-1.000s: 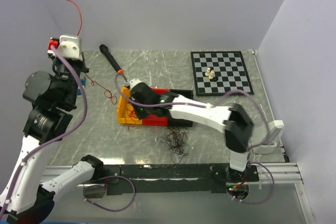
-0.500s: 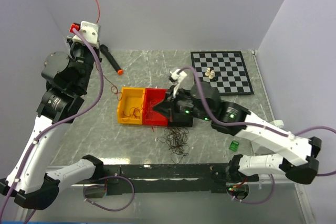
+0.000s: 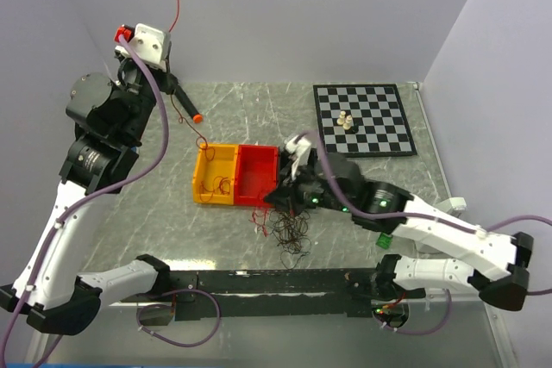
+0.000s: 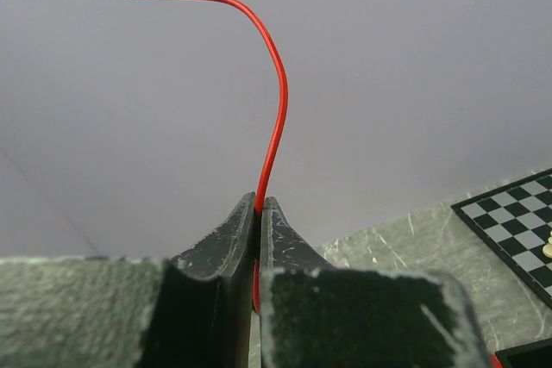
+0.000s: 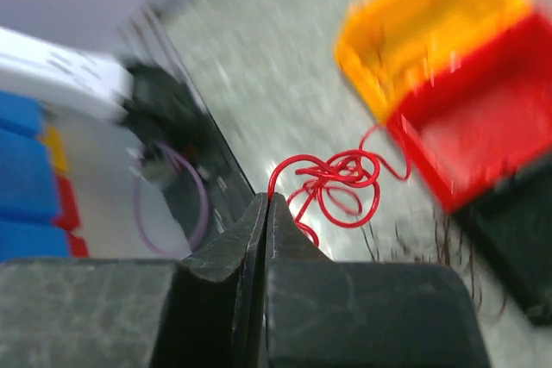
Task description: Untangle the cables
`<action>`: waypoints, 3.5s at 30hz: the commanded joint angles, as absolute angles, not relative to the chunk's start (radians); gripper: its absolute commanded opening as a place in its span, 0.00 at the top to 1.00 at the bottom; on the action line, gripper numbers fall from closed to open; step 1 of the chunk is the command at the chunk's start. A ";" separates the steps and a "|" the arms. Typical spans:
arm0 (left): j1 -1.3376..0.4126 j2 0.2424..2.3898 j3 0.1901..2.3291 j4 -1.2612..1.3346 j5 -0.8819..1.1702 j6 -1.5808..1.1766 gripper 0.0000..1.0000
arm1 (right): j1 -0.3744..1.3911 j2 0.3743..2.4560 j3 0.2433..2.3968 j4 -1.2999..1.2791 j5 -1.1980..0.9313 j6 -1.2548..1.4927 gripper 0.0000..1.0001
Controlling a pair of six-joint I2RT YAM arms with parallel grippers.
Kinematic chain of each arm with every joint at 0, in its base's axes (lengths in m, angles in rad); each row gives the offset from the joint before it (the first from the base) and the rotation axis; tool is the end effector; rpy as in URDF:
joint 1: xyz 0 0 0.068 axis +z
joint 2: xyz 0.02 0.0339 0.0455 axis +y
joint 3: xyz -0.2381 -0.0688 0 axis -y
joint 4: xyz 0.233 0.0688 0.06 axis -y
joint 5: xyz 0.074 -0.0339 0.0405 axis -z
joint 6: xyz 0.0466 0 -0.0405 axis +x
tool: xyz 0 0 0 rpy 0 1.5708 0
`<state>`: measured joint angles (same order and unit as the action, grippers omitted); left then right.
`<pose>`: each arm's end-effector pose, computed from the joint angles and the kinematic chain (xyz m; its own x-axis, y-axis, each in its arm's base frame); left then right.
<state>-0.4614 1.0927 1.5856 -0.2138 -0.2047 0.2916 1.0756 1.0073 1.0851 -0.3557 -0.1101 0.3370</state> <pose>0.1854 -0.0816 0.5210 0.3113 0.1596 -0.9368 0.1790 0.9583 0.2227 0.1077 0.2102 0.3597 -0.4288 -0.1024 -0.8976 -0.8296 0.4378 0.3464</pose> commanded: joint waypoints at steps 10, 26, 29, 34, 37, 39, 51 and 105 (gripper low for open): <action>-0.460 1.029 1.568 -0.183 -0.221 0.290 0.89 | 1.072 1.219 0.962 -0.299 -0.130 0.376 1.00; -0.460 1.017 1.549 -0.181 -0.325 0.281 0.90 | 1.086 1.409 1.164 -0.307 -0.141 0.268 0.25; -0.460 1.002 1.523 -0.138 -0.405 0.281 0.90 | 1.086 1.563 1.296 -0.302 -0.127 0.275 0.25; -0.460 0.968 1.477 -0.078 -0.497 0.314 0.92 | 1.088 1.744 1.436 -0.284 -0.072 0.330 0.26; -0.460 0.940 1.454 -0.017 -0.537 0.351 0.93 | 1.086 1.834 1.518 -0.291 -0.040 0.331 0.26; -0.460 0.936 1.459 -0.014 -0.548 0.362 0.94 | 1.085 1.899 1.589 -0.320 -0.012 0.333 0.26; -0.460 0.888 1.414 -0.029 -0.529 0.383 0.92 | 1.039 2.149 1.874 -0.477 0.141 0.416 0.32; -0.460 0.903 1.434 -0.028 -0.419 0.358 0.87 | 1.065 1.809 1.648 -0.379 0.239 0.370 1.00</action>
